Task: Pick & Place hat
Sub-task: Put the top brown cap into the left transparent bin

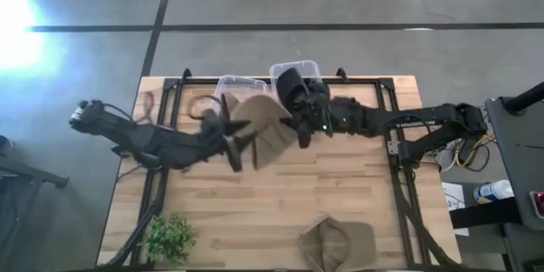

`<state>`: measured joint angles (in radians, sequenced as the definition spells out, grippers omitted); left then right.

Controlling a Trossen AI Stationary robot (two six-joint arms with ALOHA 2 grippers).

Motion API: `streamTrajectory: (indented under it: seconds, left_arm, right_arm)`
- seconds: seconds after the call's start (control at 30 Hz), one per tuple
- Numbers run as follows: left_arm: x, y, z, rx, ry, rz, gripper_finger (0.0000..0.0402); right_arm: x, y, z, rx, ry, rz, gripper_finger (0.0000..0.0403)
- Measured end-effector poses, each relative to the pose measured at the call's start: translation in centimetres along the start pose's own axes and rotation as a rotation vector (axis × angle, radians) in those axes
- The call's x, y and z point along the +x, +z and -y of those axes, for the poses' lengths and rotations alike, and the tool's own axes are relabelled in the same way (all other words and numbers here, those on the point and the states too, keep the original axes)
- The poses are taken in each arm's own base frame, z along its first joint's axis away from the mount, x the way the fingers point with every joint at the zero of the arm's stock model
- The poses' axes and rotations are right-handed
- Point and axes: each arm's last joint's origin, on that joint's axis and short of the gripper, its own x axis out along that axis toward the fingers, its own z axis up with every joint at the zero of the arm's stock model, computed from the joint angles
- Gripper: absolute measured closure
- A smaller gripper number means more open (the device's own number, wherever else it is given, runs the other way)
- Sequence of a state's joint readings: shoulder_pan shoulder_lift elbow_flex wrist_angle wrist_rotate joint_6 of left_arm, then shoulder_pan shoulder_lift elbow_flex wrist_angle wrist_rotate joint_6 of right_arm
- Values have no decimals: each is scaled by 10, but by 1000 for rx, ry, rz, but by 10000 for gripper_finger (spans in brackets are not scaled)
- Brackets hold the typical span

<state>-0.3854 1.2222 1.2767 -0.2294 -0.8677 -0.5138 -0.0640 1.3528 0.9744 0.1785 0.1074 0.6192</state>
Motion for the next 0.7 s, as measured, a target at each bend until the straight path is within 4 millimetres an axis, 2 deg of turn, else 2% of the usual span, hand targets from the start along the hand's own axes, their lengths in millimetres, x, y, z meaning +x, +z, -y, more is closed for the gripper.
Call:
streamTrajectory:
  seconds: [0.13, 0.27, 0.5, 0.7]
  left_arm:
    - [-24, 20, -12, -19, -15, 41, 200]
    - [-40, 30, -19, -44, -31, 59, 200]
    - [-55, 25, -14, -27, 21, 81, 200]
    - [-61, 13, -2, 4, 51, 86, 200]
  right_arm:
    - [23, 33, -12, -121, 9, 78, 380]
    - [59, 55, -4, -235, -23, 68, 375]
    - [130, 74, 46, -368, -39, -42, 372]
    - [169, 76, 88, -441, -113, -168, 371]
